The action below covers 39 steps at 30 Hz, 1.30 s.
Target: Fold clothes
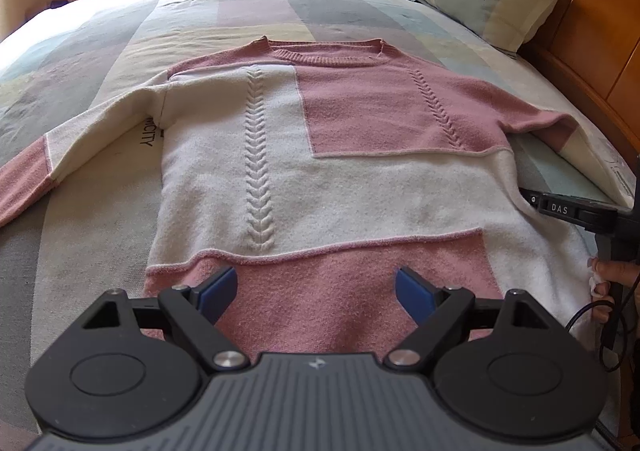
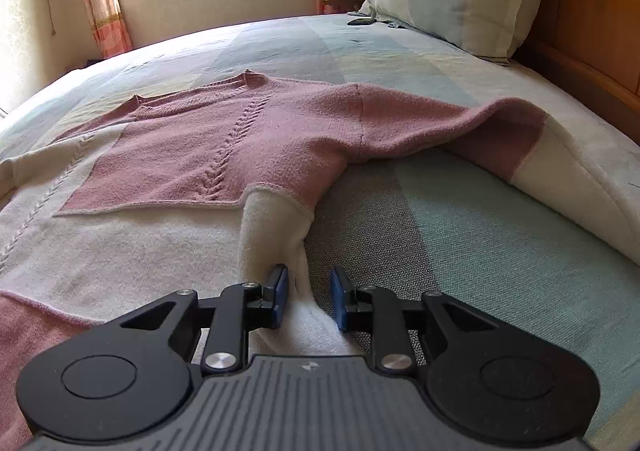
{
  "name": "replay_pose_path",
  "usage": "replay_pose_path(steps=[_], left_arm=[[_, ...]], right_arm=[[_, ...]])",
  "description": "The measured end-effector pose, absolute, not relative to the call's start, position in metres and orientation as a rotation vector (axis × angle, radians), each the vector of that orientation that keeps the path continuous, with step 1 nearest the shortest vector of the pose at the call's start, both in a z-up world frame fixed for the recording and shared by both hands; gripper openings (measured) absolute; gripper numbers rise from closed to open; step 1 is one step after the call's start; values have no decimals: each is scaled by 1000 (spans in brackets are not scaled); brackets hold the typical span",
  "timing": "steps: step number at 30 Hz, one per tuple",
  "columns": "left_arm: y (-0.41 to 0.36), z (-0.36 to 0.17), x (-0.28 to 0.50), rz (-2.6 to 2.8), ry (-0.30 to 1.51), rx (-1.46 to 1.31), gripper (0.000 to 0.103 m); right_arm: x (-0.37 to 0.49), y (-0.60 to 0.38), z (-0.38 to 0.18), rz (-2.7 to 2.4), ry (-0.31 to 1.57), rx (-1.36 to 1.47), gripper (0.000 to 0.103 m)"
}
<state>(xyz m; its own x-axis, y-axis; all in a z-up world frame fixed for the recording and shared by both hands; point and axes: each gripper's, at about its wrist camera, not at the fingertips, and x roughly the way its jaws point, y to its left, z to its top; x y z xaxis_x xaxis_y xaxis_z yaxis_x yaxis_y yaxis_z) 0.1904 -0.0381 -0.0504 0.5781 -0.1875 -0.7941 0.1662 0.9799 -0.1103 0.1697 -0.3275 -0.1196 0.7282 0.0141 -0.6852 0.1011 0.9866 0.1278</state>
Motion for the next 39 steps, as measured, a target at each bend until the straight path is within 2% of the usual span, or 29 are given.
replay_pose_path(steps=[1, 5, 6, 8, 10, 14, 18, 20, 24, 28, 29, 30, 31, 35, 39], left_arm=[[-39, -50, 190, -211, 931, -23, 86], [-37, -48, 191, -207, 923, -16, 86], [-36, -47, 191, -205, 919, -18, 86], [-33, -45, 192, -200, 912, -23, 86], [-31, -45, 194, -201, 909, -22, 86], [-30, -44, 198, -189, 902, -24, 86], [-31, -47, 198, -204, 913, -17, 86], [-29, -51, 199, -201, 925, -22, 86], [-23, -63, 203, -178, 955, -35, 86], [-24, -66, 204, -188, 959, -38, 86], [-24, -67, 204, -192, 958, -39, 86], [-25, -65, 203, -197, 955, -40, 86], [-24, -64, 202, -202, 950, -40, 86], [-21, -59, 201, -205, 936, -39, 86], [-20, -57, 204, -208, 926, -25, 86]], right_arm=[[170, -331, -119, -25, 762, 193, 14], [165, -343, -114, -1, 757, 219, 10], [163, -348, -110, -28, 745, 206, 1], [156, -362, -100, -114, 719, 168, 1], [153, -384, -96, -119, 710, 249, 1], [159, -415, -95, -21, 686, 479, 12], [194, -405, -102, 58, 685, 533, 28], [211, -393, -110, 74, 714, 519, 30], [226, -362, -123, 37, 710, 415, 44], [233, -339, -126, -21, 697, 319, 45], [234, -337, -125, -29, 700, 306, 41], [235, -339, -124, -24, 706, 312, 25], [235, -343, -123, -14, 712, 326, 13], [227, -369, -105, -75, 657, 273, 13], [221, -382, -95, -104, 670, 287, 19]])
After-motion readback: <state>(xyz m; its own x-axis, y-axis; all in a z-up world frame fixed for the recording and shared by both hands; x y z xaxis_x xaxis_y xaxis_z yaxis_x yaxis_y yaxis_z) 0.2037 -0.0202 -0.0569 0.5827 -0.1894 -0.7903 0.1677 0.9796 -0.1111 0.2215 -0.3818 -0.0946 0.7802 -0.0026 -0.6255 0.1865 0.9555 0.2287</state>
